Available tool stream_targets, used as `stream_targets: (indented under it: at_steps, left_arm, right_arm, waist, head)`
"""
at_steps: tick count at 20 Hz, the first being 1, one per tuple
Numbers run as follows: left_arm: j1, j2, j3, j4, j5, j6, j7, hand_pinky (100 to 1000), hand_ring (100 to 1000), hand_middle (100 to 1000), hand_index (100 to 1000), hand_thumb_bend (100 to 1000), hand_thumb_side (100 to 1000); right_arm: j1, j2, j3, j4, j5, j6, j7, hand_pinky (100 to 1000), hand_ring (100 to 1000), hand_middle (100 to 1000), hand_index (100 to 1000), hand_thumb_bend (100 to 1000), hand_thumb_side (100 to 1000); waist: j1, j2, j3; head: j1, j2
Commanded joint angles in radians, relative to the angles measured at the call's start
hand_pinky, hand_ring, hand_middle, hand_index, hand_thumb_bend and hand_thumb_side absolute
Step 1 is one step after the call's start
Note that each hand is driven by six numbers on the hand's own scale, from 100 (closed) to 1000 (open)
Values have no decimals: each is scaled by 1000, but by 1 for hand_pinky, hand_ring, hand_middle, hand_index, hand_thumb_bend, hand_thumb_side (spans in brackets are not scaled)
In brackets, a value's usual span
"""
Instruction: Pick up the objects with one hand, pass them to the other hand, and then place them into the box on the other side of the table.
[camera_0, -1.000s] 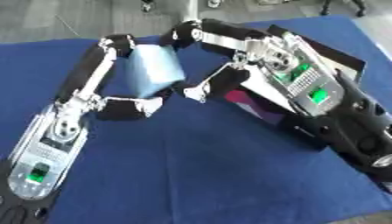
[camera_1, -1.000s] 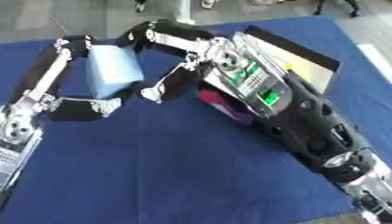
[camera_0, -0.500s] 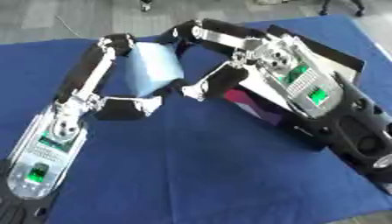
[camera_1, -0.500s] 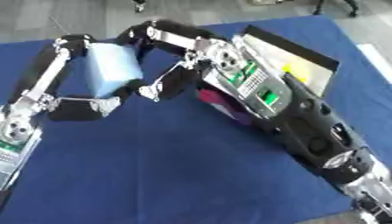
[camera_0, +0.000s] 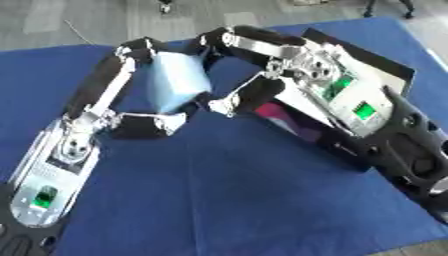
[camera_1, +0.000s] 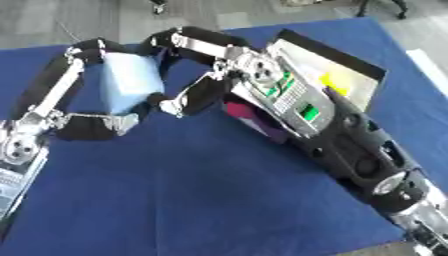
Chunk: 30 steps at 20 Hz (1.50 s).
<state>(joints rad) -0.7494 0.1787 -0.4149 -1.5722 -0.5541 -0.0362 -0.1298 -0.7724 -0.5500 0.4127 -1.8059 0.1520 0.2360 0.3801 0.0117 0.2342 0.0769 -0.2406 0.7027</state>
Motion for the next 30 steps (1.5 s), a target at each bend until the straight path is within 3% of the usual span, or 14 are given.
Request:
stream_targets:
  at_steps: [1, 13, 21, 30]
  left_arm:
    - [-12, -9, -9, -8, -24, -8, -9, 824, 761, 737, 803, 532, 567]
    - [-6, -13, 0, 5, -61, 87, 73, 835, 769, 741, 803, 589, 729]
    - [2, -4, 10, 7, -100, 157, 129, 840, 775, 747, 808, 609, 689]
    - [24, 29, 21, -1, -94, 153, 128, 840, 772, 744, 806, 605, 684]
  right_arm:
    - [-18, -22, -26, -11, -2, 3, -18, 870, 689, 532, 576, 100, 100]
    - [-10, -31, -33, -18, -3, 7, -27, 869, 683, 524, 566, 100, 100]
    - [7, -50, -40, -33, -2, 8, -27, 867, 679, 520, 562, 100, 100]
    - [41, -97, -73, -58, -15, 14, -53, 871, 682, 523, 566, 100, 100]
  waist:
    - [-10, -24, 0]
    - [-10, -24, -4]
    - [-11, -27, -10]
    - [-11, -36, -19]
  head:
    - [-1, -1]
    - [0, -7]
    - [5, -4]
    - [5, 1]
